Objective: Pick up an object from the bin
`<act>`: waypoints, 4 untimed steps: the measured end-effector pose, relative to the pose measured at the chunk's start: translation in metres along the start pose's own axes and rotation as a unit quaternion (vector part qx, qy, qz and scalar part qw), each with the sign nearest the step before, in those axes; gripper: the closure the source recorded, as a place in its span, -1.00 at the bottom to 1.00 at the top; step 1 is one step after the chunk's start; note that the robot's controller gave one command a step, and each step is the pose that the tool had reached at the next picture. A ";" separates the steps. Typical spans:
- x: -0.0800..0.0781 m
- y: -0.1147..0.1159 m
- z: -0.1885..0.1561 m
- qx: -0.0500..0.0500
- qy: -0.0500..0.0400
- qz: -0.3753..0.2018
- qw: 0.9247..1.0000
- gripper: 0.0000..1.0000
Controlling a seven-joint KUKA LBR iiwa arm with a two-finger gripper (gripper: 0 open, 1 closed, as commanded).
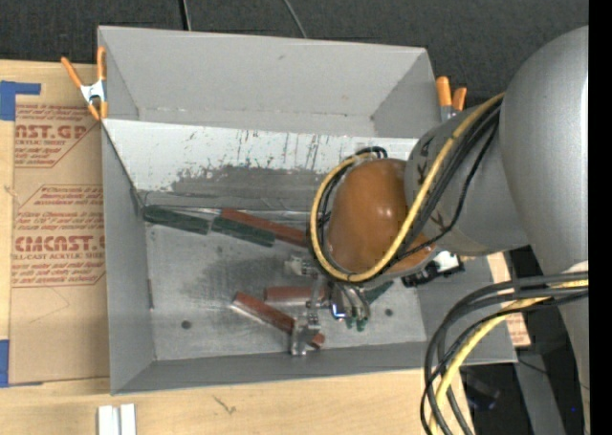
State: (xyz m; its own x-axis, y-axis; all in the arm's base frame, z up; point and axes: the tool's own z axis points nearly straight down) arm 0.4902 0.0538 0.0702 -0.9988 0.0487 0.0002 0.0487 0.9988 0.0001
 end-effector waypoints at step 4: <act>0.006 0.003 -0.014 0.001 0.005 -0.030 1.000 1.00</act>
Offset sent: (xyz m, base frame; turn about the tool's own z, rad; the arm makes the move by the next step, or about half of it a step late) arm 0.0000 0.0000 0.0000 0.0000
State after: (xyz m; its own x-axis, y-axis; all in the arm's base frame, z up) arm 0.4844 0.0570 0.0847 -0.9999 -0.0116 0.0111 -0.0116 0.9999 -0.0009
